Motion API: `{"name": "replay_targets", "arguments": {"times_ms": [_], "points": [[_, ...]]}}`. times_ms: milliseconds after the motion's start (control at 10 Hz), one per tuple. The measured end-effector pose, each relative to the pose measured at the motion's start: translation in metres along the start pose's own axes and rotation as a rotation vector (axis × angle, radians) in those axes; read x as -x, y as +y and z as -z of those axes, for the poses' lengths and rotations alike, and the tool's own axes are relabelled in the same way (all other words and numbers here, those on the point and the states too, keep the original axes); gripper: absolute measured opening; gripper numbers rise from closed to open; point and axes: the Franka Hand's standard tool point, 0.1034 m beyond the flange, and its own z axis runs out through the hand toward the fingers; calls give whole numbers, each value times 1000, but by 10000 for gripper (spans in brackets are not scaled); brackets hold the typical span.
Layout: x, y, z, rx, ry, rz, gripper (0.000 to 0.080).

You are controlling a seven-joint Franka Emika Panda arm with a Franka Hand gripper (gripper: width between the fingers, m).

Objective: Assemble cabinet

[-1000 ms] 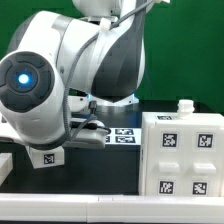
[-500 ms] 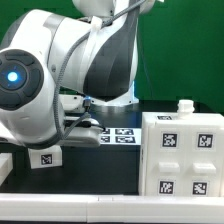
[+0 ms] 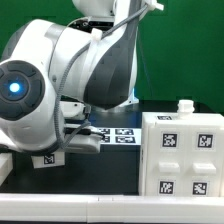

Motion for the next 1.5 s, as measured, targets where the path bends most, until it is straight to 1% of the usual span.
{"name": "replay_targets", "arguments": {"times_ms": [100, 200, 300, 400, 700, 800, 900, 1000, 1100, 1200, 1300, 1400, 1500], "points": [[0, 0, 0, 1, 0, 1, 797], [0, 0, 0, 1, 0, 1, 673], [0, 0, 0, 0, -1, 1, 673], [0, 0, 0, 0, -1, 1, 557], [1, -1, 1, -2, -1, 4, 557], [10, -2, 10, -29, -4, 29, 557], [21, -3, 24, -83, -6, 43, 557], [32, -3, 42, -132, 14, 47, 557], [45, -7, 58, -146, 58, 49, 558], [58, -12, 59, -177, 83, 51, 558], [58, -7, 52, -202, 77, 43, 558], [52, -5, 52, -196, 89, 41, 558], [53, -9, 56, -189, 98, 51, 558]]}}
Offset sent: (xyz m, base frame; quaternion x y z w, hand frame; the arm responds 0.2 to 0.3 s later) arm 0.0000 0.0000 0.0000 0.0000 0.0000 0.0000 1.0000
